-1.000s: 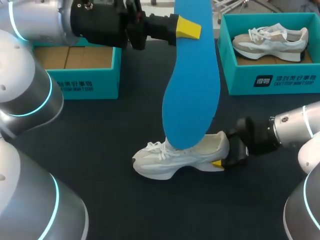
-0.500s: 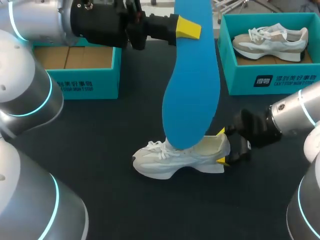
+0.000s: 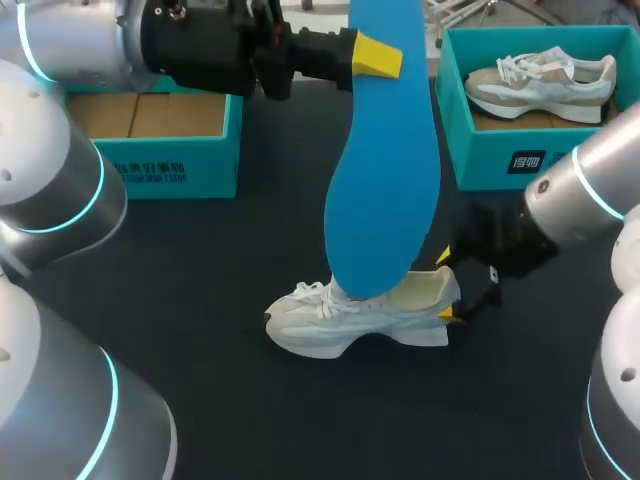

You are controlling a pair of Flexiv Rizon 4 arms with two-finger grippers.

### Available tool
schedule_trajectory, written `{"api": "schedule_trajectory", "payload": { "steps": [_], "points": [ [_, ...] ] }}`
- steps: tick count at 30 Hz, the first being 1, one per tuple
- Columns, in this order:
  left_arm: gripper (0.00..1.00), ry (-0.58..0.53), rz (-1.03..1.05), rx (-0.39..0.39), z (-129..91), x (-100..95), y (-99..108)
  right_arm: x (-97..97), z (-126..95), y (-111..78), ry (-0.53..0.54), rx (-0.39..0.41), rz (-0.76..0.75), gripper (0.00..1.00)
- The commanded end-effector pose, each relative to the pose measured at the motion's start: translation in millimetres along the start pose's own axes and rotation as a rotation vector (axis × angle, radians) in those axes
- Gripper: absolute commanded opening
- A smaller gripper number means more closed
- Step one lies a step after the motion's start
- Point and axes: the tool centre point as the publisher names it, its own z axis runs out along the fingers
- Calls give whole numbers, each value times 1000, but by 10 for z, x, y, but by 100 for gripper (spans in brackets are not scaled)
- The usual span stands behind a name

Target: Take the shoe out of the shoebox, open the shoe tongue, remove and reinsert the insole, then place the shoe into the shoebox

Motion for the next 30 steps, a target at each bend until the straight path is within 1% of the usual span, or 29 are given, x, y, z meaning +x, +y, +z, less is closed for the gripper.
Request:
{"api": "schedule_trajectory", "payload": {
  "steps": [1,2,28,30],
  "points": [
    [0,1,0,2,1,-10,16,4,-60,55,-1,313,8,100],
    [0,1,0,2,1,-10,16,-5,-109,70,-23,290,17,100],
    [0,1,0,2,1,-10,16,-5,-109,70,-23,290,17,100],
    [0,1,0,2,1,-10,16,-11,-173,88,-18,323,6,100]
  ]
}}
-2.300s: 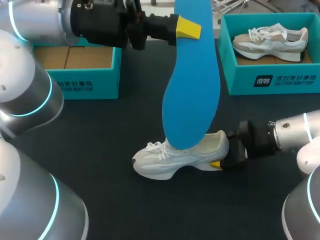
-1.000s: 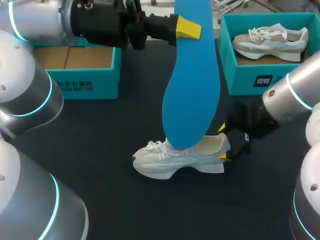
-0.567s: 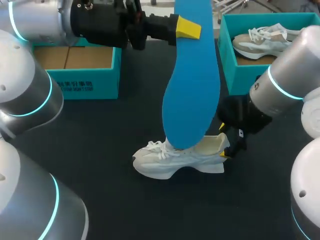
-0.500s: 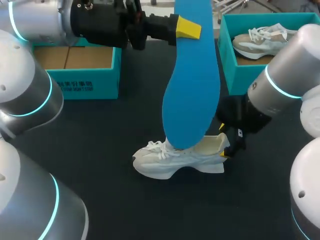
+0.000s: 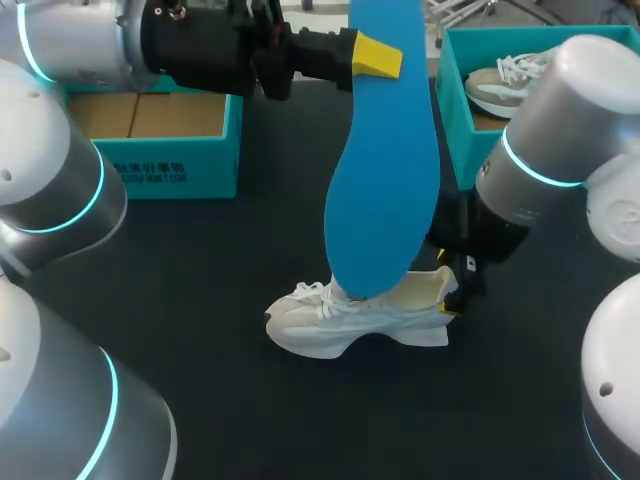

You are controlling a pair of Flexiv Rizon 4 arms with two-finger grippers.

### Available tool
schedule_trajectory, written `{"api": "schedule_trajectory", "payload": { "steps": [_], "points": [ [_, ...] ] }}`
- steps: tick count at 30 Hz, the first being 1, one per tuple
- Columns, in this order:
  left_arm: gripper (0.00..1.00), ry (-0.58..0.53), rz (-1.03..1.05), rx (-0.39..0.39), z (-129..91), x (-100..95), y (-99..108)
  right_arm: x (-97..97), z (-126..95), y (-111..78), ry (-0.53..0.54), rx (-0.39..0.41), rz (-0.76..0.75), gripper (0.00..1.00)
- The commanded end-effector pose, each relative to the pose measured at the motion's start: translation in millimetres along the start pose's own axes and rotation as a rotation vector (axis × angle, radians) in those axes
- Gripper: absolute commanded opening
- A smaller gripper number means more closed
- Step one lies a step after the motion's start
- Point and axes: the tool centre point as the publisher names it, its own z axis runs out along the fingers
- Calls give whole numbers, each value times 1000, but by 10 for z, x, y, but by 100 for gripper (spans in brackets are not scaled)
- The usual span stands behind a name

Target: Take the shoe out of the shoebox, open the shoe tongue, remove and reinsert the insole, then place the shoe into the shoebox

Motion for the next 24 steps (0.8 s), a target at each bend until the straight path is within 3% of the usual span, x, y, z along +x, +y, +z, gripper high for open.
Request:
{"api": "schedule_trajectory", "payload": {
  "steps": [1,4,11,15,24],
  "points": [
    [0,1,0,2,1,-10,15,5,-75,21,7,55,-10,100],
    [0,1,0,2,1,-10,15,-15,-148,21,2,101,12,100],
    [0,1,0,2,1,-10,15,-129,-295,119,-33,107,18,100],
    [0,1,0,2,1,-10,15,-152,-283,179,-9,152,-26,100],
    [0,1,0,2,1,-10,15,-50,-205,207,16,140,-14,100]
  ]
}}
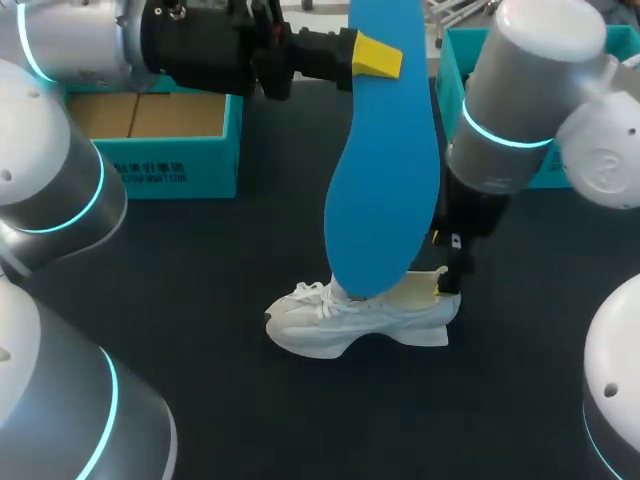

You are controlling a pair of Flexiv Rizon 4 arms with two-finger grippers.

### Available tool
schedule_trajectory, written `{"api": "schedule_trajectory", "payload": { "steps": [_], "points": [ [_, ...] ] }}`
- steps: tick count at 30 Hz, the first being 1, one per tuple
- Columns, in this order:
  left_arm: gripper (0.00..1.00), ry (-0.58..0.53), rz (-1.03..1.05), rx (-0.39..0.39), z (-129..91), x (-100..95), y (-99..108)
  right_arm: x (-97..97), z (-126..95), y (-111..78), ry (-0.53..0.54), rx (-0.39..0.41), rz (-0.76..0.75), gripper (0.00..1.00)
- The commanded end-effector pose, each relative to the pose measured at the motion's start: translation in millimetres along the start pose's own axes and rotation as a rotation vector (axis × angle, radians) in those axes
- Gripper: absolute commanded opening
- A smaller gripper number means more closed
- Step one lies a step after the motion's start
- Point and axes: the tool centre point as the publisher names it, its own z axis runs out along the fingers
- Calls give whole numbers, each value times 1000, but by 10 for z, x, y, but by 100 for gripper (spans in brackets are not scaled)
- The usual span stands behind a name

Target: Take the shoe out of the shoebox, open the shoe tongue, remove and reinsert the insole, then place the shoe into the shoebox

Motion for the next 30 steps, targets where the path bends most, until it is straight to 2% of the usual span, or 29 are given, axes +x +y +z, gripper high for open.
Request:
{"api": "schedule_trajectory", "payload": {
  "steps": [1,14,16,21,30],
  "points": [
    [0,1,0,2,1,-10,15,-2,70,32,-2,10,7,100],
    [0,1,0,2,1,-10,15,-2,70,32,-2,10,7,100],
    [0,1,0,2,1,-10,15,-22,48,119,-16,-7,5,100],
    [0,1,0,2,1,-10,15,-107,61,332,-28,15,19,100],
    [0,1,0,2,1,-10,15,-314,481,502,-16,17,32,100]
  ]
}}
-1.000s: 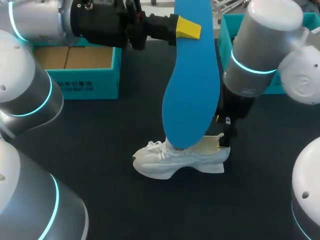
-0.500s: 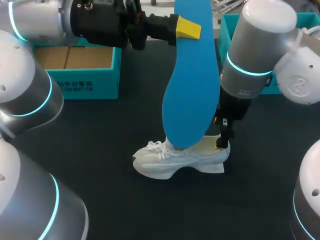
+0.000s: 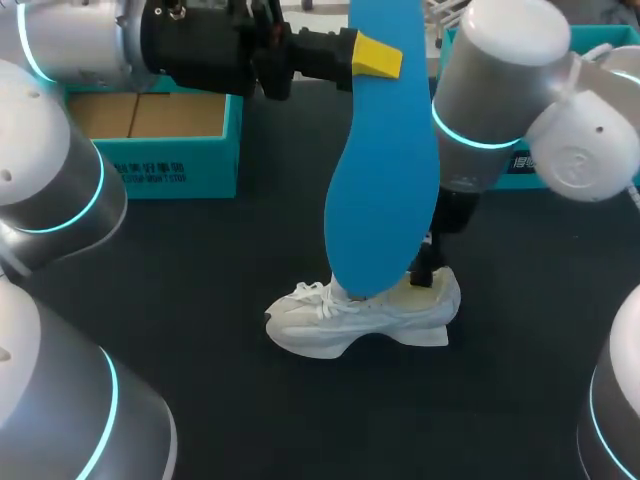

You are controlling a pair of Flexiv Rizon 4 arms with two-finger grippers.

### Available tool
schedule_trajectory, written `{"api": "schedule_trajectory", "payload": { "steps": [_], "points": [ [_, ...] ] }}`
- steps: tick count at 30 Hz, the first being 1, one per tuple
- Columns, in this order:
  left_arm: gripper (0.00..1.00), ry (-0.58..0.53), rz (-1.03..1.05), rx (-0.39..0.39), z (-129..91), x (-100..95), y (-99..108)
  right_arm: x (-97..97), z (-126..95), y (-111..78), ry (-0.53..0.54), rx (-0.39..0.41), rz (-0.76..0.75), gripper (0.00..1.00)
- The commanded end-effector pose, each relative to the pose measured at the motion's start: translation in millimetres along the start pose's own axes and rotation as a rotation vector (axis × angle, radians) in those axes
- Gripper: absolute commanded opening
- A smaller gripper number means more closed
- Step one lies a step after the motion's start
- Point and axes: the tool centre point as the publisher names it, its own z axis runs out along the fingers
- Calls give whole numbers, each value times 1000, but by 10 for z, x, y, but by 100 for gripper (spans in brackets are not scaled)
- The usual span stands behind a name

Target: Take the shoe out of the shoebox, open the shoe tongue, remove and reinsert the insole, then place the shoe into the shoebox

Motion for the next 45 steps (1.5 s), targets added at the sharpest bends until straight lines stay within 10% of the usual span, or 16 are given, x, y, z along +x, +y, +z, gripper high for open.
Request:
{"api": "schedule_trajectory", "payload": {
  "steps": [1,3,16,27,36,45],
  "points": [
    [0,1,0,2,2,-10,15,-113,410,174,21,27,4,100],
    [0,1,0,2,2,-10,15,-107,557,180,27,9,12,100],
    [0,1,0,2,2,-10,15,-18,924,148,88,30,40,0],
    [0,1,0,2,2,-10,15,133,765,65,112,52,189,0],
    [0,1,0,2,2,-10,15,324,477,-23,169,-79,769,0],
    [0,1,0,2,2,-10,15,331,401,-6,152,-73,756,0]
  ]
}}
